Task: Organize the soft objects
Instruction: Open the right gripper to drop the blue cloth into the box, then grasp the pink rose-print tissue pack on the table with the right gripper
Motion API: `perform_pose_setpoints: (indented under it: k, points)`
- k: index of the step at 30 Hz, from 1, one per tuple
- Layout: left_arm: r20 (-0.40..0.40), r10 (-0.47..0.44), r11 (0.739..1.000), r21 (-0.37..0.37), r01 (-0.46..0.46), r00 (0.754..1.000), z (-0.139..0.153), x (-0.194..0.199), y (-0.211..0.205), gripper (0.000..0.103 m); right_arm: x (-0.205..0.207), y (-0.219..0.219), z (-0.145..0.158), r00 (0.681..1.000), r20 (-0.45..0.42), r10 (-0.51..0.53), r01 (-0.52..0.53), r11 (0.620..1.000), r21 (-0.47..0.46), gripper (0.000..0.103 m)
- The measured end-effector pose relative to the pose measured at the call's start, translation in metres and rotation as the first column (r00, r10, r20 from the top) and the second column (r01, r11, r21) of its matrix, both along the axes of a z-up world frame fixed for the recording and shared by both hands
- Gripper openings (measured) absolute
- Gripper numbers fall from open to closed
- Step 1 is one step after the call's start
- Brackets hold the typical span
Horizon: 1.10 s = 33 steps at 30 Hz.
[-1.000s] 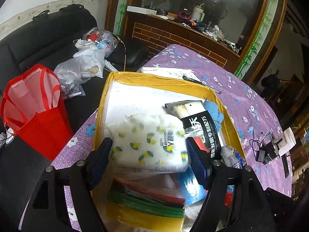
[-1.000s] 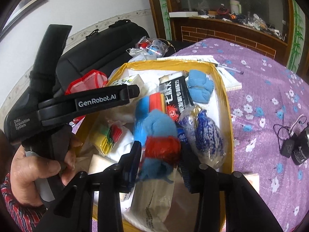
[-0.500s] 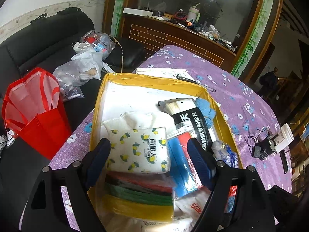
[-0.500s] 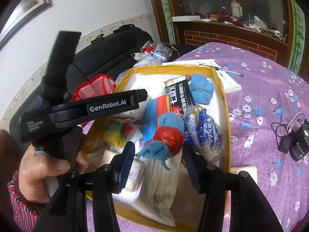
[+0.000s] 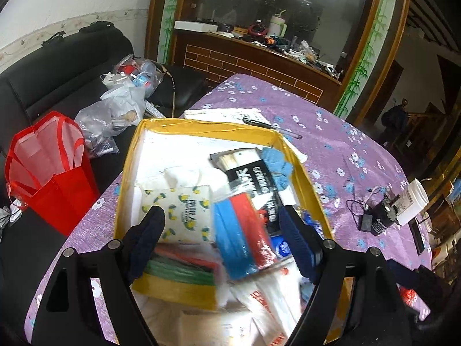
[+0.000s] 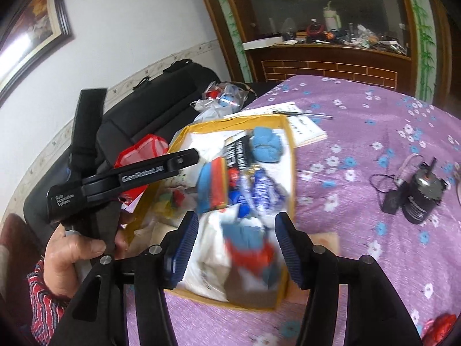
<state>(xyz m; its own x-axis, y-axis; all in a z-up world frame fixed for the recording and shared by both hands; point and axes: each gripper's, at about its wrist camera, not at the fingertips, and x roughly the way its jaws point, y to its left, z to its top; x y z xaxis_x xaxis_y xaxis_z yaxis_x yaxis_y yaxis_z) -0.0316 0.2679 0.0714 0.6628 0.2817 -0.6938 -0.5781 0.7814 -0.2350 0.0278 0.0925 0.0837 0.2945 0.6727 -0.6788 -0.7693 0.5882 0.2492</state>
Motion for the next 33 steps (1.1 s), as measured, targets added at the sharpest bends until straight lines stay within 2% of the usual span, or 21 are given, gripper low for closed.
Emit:
perform_pose_setpoints:
  k: [6,10,14,18,22,27,29,32,33]
  points:
    - [0.022,-0.036,0.999,0.012,0.036,0.999,0.007,-0.003,-0.022,0.082,0.022,-0.038,-0.006,0.997,-0.028,-0.075,0.075,0.997,-0.008,0.057]
    - [0.037,-0.08,0.997,0.022,0.079,0.996,0.013,-0.002,-0.04,0.082,0.039,-0.051,-0.032,0.989,-0.094,-0.111,0.104,0.991,-0.081,0.059]
    - [0.046,-0.114,0.993,0.05,0.111,0.992,0.018,-0.004,-0.057,0.082,0.044,-0.058,-0.054,0.988,-0.112,-0.109,0.09,0.983,-0.161,0.059]
    - [0.056,-0.136,0.99,0.049,0.134,0.989,0.022,-0.005,-0.065,0.082,0.035,-0.055,-0.065,0.994,-0.082,-0.068,0.049,0.975,-0.217,0.059]
    - [0.051,-0.155,0.987,0.052,0.152,0.987,0.022,-0.006,-0.071,0.082,0.032,-0.047,-0.074,0.995,-0.093,-0.03,0.008,0.973,-0.229,0.058]
    - [0.061,-0.172,0.985,0.038,0.17,0.983,0.021,-0.005,-0.077,0.082,0.031,-0.037,-0.078,0.998,-0.054,-0.025,0.011,0.97,-0.242,0.07]
    - [0.065,-0.175,0.984,0.037,0.173,0.982,0.021,-0.005,-0.079,0.082,0.035,-0.034,-0.077,0.999,-0.038,-0.029,0.019,0.972,-0.233,0.07]
    - [0.063,-0.183,0.983,0.034,0.181,0.981,0.02,-0.003,-0.082,0.082,0.039,-0.03,-0.079,0.999,-0.032,-0.031,0.023,0.971,-0.239,0.064]
    - [0.06,-0.188,0.982,0.036,0.186,0.98,0.02,-0.003,-0.084,0.082,0.038,-0.03,-0.078,0.999,-0.031,-0.034,0.026,0.971,-0.237,0.051]
